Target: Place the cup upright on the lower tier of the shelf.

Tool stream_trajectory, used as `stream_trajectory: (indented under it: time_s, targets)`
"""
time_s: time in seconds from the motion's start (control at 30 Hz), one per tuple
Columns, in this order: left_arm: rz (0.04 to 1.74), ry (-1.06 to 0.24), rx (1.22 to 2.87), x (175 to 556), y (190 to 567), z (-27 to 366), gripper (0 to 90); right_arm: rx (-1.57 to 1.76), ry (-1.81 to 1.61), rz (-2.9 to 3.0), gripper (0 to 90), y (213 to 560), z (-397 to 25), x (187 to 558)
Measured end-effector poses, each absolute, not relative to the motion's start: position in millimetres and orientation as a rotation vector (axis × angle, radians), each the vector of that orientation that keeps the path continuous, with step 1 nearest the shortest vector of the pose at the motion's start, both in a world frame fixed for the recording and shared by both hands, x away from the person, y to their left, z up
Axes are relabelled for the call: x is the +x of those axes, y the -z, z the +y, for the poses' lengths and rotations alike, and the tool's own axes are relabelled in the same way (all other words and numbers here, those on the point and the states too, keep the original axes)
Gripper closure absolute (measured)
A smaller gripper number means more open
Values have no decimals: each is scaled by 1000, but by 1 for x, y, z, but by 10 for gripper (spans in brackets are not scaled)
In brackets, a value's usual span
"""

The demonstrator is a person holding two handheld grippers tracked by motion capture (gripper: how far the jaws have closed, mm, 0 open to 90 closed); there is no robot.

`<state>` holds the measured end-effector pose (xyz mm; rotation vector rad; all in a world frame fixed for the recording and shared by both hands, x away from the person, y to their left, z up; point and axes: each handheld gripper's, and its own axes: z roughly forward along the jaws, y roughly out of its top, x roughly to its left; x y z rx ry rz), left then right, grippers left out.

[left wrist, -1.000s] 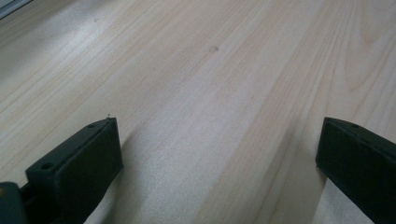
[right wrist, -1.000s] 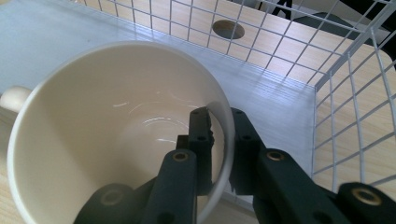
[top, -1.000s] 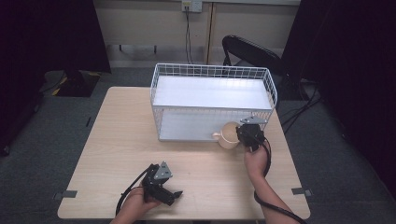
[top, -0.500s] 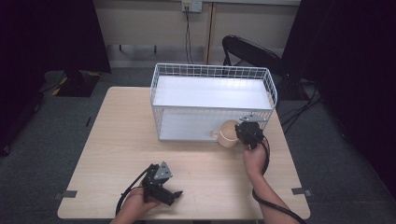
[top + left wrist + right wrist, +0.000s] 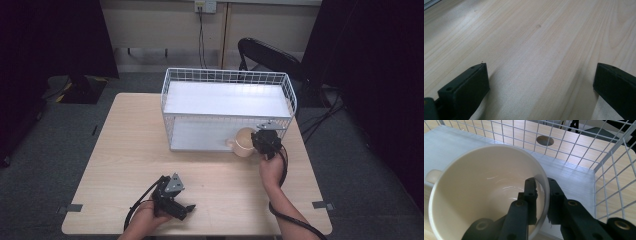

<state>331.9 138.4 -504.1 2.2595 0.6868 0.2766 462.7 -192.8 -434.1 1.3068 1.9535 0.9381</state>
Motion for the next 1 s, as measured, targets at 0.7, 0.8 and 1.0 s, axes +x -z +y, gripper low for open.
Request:
stream_trajectory:
  time_s: [0.7,0.8,1.0]
  targets:
    - [687,-277,2260,332,504,138,0,1279,-954,1930,806,429,-194,460]
    - [687,-277,2260,332,504,138,0,1294,-964,1928,810,429,-194,462]
    - [687,-277,2260,332,504,138,0,1336,-986,1884,811,430,-194,466]
